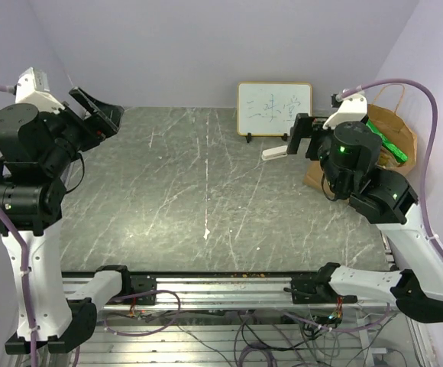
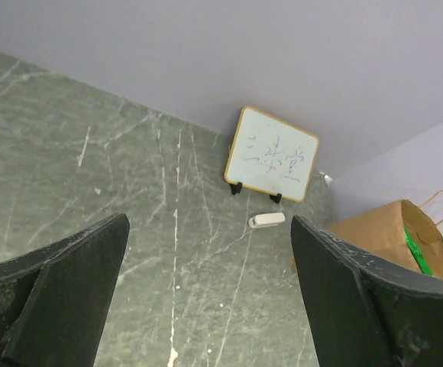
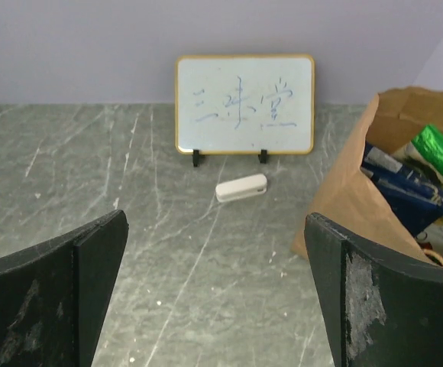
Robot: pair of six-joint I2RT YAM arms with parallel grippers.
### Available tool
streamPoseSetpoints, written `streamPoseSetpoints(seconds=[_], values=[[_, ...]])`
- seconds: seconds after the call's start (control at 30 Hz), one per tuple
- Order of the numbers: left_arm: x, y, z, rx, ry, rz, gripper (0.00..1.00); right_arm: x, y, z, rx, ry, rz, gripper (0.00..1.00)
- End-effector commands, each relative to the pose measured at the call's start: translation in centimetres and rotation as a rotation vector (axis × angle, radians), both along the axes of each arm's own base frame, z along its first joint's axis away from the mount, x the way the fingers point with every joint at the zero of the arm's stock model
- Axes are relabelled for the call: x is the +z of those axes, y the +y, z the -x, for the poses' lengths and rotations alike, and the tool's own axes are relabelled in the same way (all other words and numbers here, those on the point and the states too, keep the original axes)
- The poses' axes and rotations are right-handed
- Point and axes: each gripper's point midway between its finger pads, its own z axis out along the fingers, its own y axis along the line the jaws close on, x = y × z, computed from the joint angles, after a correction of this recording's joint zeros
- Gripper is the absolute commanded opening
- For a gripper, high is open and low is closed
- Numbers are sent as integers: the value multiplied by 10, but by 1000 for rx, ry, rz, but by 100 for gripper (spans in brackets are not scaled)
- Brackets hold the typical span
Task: Take the snacks out of the paper bag
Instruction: Adjust the paper bag at the center of the board.
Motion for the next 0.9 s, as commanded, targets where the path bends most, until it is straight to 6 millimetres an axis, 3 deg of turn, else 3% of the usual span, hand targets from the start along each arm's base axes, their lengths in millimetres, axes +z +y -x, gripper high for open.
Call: streamPoseSetpoints(seconds=[0.0,0.2,0.5,0.7,0.87], values=[[-20,5,-4,58,63,28,97,-24,-12,11,-18,80,-40,100],[-43,8,-8,98,105,19,96,-51,-23,15,-75,187,-44,100],[-73,0,-16,74,179,-3,95,-76,-14,3,-76,283,-21,100],[-78,-14,-19,12,197,11,95,-67,-7,-26,-104,270,84,100],[-87,-23,-16,-33,214,39,95,-51,3,-69,-171,261,172,100]])
